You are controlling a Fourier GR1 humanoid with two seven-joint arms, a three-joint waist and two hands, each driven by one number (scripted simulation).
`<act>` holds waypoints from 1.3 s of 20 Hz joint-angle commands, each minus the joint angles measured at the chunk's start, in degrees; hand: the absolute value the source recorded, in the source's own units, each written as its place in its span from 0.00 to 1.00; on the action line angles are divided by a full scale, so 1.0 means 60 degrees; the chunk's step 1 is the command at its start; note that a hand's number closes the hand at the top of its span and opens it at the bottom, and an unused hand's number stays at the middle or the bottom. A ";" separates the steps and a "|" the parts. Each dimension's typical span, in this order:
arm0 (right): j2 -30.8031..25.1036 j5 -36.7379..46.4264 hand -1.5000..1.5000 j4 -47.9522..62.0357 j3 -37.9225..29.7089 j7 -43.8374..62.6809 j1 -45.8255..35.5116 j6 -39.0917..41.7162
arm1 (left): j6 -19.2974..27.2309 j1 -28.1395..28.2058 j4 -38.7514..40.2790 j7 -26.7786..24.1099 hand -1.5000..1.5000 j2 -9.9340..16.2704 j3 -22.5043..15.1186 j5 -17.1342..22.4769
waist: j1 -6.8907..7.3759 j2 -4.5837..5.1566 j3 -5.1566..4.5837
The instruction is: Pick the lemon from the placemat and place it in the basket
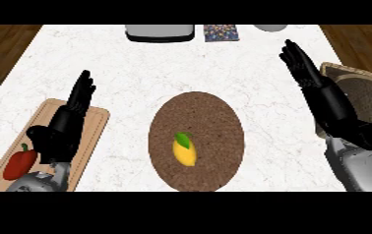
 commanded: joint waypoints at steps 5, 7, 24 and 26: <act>0.2264 -0.1535 1.00 -0.0069 0.2358 0.0229 -0.1420 0.2015 | -0.0622 0.1012 0.1226 0.0998 0.50 -0.0351 -0.0545 0.0725 | 0.1148 0.0898 0.0016; 0.2062 -0.0982 1.00 -0.0572 0.3622 -0.0057 -0.2251 0.3373 | -0.1025 0.1303 0.1441 0.1280 0.50 -0.0200 -0.0851 0.0815 | 0.1603 0.0832 -0.0014; 0.1836 0.4434 0.00 -0.1442 0.4957 0.4232 -0.5654 0.2069 | -0.1536 0.2218 0.2254 0.1249 0.50 0.0103 0.0134 0.1599 | -0.0156 0.0412 0.0004; 0.1437 0.3904 0.00 -0.1771 0.4387 0.4871 -0.6506 0.3183 | -0.1413 0.2075 0.2009 0.1308 0.50 0.0025 0.0128 0.1539 | -0.0127 0.0420 0.0010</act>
